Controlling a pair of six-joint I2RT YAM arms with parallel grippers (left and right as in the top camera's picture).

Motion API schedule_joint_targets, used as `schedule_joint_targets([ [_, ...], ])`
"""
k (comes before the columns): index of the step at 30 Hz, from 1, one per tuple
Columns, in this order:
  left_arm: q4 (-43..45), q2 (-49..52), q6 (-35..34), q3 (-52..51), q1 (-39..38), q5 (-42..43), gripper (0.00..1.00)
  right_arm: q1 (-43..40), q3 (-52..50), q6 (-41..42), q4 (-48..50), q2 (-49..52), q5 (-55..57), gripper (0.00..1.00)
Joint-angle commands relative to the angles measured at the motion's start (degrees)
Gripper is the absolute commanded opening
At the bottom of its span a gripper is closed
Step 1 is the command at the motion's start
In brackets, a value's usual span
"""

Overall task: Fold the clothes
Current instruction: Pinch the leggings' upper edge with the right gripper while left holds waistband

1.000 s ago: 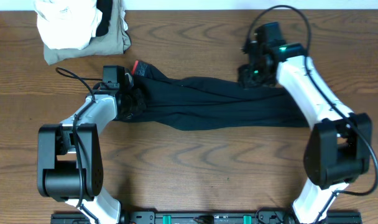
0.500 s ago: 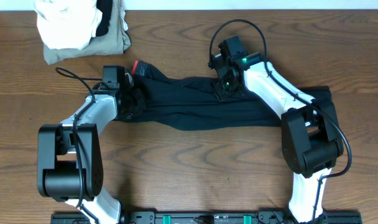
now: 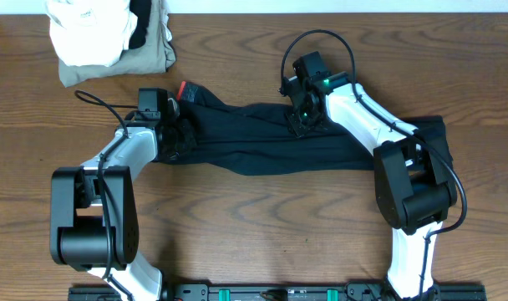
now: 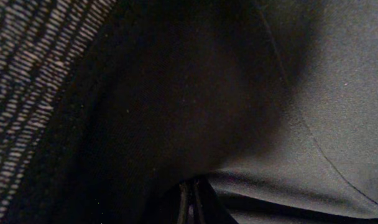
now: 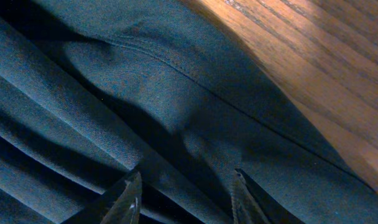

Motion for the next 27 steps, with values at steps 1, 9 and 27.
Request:
schedule_joint_targets([
  [1, -0.87, 0.44, -0.55, -0.13, 0.74, -2.91, 0.08, 0.22, 0.68, -0.59, -0.15, 0.44, -0.68, 0.45],
  [9, -0.87, 0.44, -0.55, -0.13, 0.74, -2.89, 0.07, 0.52, 0.28, -0.59, -0.31, 0.44, -0.68, 0.45],
  [27, -0.87, 0.44, -0.57, -0.13, 0.74, -2.89, 0.08, 1.31, -0.52, -1.49, -0.09, 1.25, -0.63, 0.44],
])
